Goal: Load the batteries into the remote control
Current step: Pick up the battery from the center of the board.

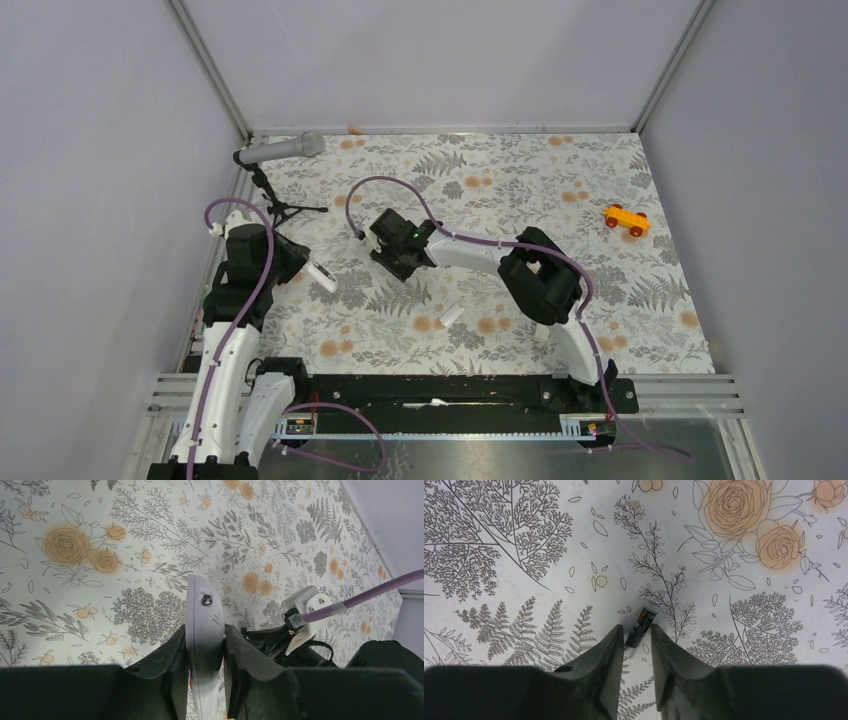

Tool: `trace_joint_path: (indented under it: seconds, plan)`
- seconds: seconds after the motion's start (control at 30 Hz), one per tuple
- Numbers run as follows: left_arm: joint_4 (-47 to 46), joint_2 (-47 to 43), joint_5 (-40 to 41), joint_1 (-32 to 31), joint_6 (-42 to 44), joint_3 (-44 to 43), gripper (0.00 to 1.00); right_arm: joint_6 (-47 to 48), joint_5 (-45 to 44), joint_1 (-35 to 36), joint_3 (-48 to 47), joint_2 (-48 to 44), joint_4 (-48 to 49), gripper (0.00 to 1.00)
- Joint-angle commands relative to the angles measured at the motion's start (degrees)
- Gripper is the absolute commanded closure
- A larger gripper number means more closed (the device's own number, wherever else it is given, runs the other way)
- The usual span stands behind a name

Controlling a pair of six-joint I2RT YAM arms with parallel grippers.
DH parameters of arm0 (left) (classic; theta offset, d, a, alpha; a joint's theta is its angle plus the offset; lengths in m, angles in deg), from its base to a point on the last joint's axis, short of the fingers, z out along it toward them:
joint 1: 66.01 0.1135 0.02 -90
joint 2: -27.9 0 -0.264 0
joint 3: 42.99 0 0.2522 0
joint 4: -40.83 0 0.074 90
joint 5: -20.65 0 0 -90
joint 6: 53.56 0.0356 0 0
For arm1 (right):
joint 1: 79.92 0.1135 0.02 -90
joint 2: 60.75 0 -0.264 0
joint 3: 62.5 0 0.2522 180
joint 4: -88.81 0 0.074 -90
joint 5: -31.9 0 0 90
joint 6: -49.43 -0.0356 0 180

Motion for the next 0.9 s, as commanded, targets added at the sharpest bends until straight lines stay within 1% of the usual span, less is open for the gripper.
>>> trace_joint_path:
  seconds: [0.0, 0.07, 0.17, 0.23, 0.3, 0.43, 0.5, 0.6, 0.7, 0.87]
  plan:
    - [-4.05, -0.07, -3.5, 0.4, 0.75, -1.91, 1.0, 0.27, 1.27, 0.04, -3.05, 1.63, -6.52, 0.71]
    - [-4.34, -0.05, -4.05, 1.56, 0.76, -1.6, 1.0, 0.35, 0.63, 0.08, -3.75, 1.67, -8.37, 0.72]
    - [-4.94, -0.02, -4.55, 1.77, 0.68, -0.98, 1.0, 0.74, -0.09, 0.04, -3.52, 1.58, -9.21, 0.66]
    - [-5.25, -0.07, -4.8, 1.82, 0.54, -0.63, 1.0, 0.76, -0.33, 0.04, -3.94, 2.14, -9.88, 0.65]
    - [-5.43, -0.08, -5.08, 1.94, 0.57, -0.53, 1.0, 0.43, -0.38, 0.04, -4.59, 2.98, -10.89, 0.71]
    - [-5.65, -0.14, -5.81, 1.97, 0.8, -0.27, 1.0, -0.7, -1.27, 0.04, -4.14, 3.15, -9.88, 0.91]
    - [-6.16, -0.21, -6.85, 1.99, 1.06, -0.02, 1.0, -1.36, -2.0, -0.01, -3.9, 2.88, -9.0, 0.96]
    - [-7.01, -0.04, -8.63, 2.01, 1.43, 0.51, 1.0, -2.54, -2.34, -0.11, -2.6, 0.75, -6.76, 0.99]
    - [-8.46, 0.26, -11.2, 2.0, 2.29, 1.33, 1.0, -4.39, -1.86, -0.63, -1.05, -2.69, -4.93, 1.0]
    - [-13.79, 1.45, -19.05, 1.9, 3.68, 4.29, 1.0, -7.17, -0.68, -1.1, 1.7, -9.57, -5.06, 1.0]
